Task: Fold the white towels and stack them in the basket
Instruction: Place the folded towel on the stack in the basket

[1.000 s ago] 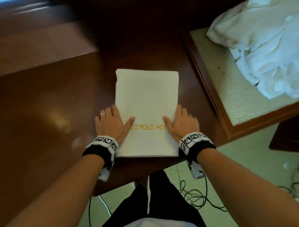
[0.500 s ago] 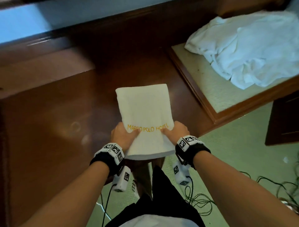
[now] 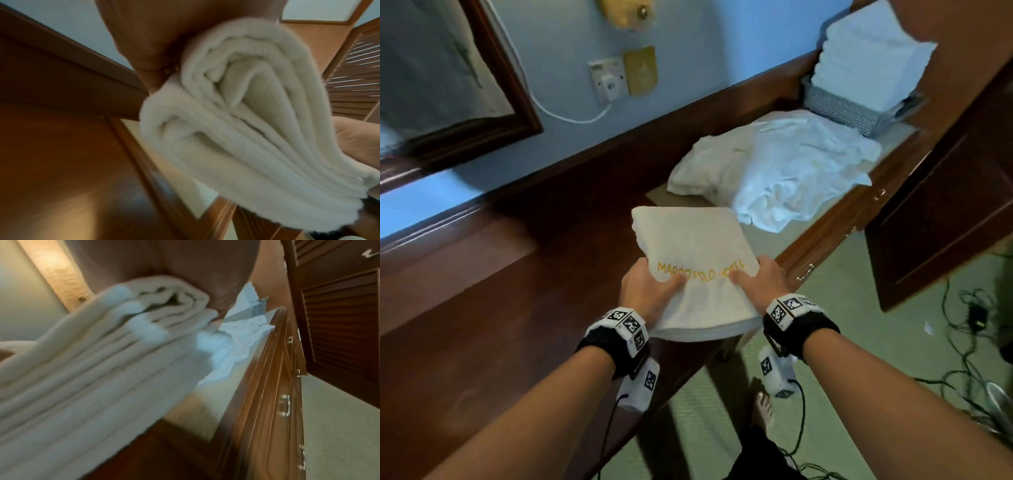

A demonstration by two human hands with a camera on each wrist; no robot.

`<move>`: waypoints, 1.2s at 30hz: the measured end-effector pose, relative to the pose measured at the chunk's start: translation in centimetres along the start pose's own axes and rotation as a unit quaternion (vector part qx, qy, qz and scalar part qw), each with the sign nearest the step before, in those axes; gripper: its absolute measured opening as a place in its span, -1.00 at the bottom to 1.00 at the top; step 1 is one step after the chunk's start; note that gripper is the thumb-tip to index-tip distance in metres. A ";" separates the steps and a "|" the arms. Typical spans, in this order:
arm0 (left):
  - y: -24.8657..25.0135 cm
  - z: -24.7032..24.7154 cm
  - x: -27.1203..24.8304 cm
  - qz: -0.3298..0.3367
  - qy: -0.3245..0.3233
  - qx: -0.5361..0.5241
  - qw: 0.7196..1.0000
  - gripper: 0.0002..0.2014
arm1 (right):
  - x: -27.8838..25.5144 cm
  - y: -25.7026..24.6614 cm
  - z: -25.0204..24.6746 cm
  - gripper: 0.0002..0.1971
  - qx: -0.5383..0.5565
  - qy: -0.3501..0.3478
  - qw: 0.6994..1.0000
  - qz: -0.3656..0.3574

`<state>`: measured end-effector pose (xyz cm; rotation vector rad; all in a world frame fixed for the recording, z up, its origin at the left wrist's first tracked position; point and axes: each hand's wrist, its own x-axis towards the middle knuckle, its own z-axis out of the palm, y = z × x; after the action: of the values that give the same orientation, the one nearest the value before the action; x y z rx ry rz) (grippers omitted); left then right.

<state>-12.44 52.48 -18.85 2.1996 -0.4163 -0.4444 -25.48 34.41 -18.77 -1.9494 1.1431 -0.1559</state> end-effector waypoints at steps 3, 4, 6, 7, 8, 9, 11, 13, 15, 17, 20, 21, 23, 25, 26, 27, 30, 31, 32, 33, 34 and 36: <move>6.0 3.4 2.4 0.047 -0.022 -0.007 0.999 -0.58 | 3.1 1.0 -5.4 -0.57 0.029 0.053 0.998 -0.006; 8.2 4.8 3.3 0.063 -0.028 -0.010 0.998 -0.58 | 4.3 1.5 -7.4 -0.56 0.039 0.066 0.997 -0.007; 12.5 7.9 5.0 0.098 -0.039 -0.014 0.994 -0.58 | 6.9 2.6 -11.5 -0.55 0.052 0.088 0.995 -0.010; 14.5 9.5 5.8 0.112 -0.048 -0.015 0.992 -0.58 | 8.1 3.2 -13.6 -0.57 0.059 0.098 0.993 -0.014; 16.7 11.5 6.8 0.127 -0.057 -0.019 0.990 -0.58 | 9.6 4.0 -15.8 -0.59 0.062 0.111 0.992 -0.014; 18.6 13.2 7.7 0.138 -0.068 -0.025 0.988 -0.58 | 10.8 4.6 -18.0 -0.61 0.059 0.123 0.991 -0.014; 21.7 15.9 9.3 0.152 -0.079 -0.028 0.985 -0.59 | 12.5 5.4 -21.4 -0.63 0.053 0.141 0.989 -0.017; 25.6 19.5 10.8 0.171 -0.087 -0.027 0.981 -0.63 | 14.8 6.8 -25.7 -0.63 0.046 0.157 0.986 -0.015; 29.5 22.9 11.8 0.182 -0.098 -0.047 0.977 -0.71 | 17.0 8.1 -29.9 -0.63 0.033 0.171 0.984 -0.021; 32.8 25.9 12.9 0.194 -0.103 -0.062 0.974 -0.80 | 19.0 9.1 -33.7 -0.62 0.017 0.181 0.983 -0.027; 37.0 29.9 14.8 0.206 -0.113 -0.070 0.969 -0.83 | 22.1 10.3 -38.3 -0.61 0.004 0.189 0.982 -0.028; 38.4 31.0 15.4 0.210 -0.116 -0.070 0.968 -0.81 | 23.2 10.6 -39.7 -0.61 -0.002 0.193 0.981 -0.025; 41.1 33.2 17.1 0.218 -0.121 -0.078 0.965 -0.79 | 25.6 11.0 -42.5 -0.60 -0.020 0.203 0.979 -0.021; 43.6 35.4 18.9 0.229 -0.130 -0.088 0.961 -0.76 | 28.0 11.4 -45.2 -0.62 -0.038 0.216 0.975 -0.023; 44.9 36.5 19.8 0.233 -0.139 -0.092 0.958 -0.73 | 29.3 11.5 -46.6 -0.62 -0.049 0.224 0.973 -0.025; 46.2 37.6 20.7 0.233 -0.154 -0.097 0.955 -0.69 | 30.6 11.7 -48.1 -0.63 -0.063 0.233 0.970 -0.027; 50.0 40.7 24.0 0.245 -0.190 -0.098 0.946 -0.68 | 34.9 11.8 -52.1 -0.62 -0.095 0.251 0.963 -0.034; 51.3 41.5 25.2 0.254 -0.194 -0.103 0.942 -0.69 | 36.4 11.6 -53.3 -0.61 -0.101 0.255 0.961 -0.037; 52.7 42.4 26.6 0.258 -0.195 -0.111 0.940 -0.69 | 38.0 11.4 -54.7 -0.60 -0.103 0.259 0.960 -0.037; 54.2 43.2 27.9 0.262 -0.197 -0.119 0.937 -0.69 | 39.5 11.1 -56.0 -0.59 -0.106 0.263 0.958 -0.035; 55.7 44.1 29.3 0.262 -0.198 -0.122 0.937 -0.69 | 41.1 10.8 -57.3 -0.60 -0.110 0.265 0.957 -0.033; 58.6 45.6 31.5 0.269 -0.200 -0.133 0.933 -0.66 | 44.1 10.0 -59.8 -0.60 -0.120 0.275 0.953 -0.038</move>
<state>-13.49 -26.97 -4.92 1.6344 -1.0803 -0.6003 -35.72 -37.74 -0.96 -2.2415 1.4947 -0.6628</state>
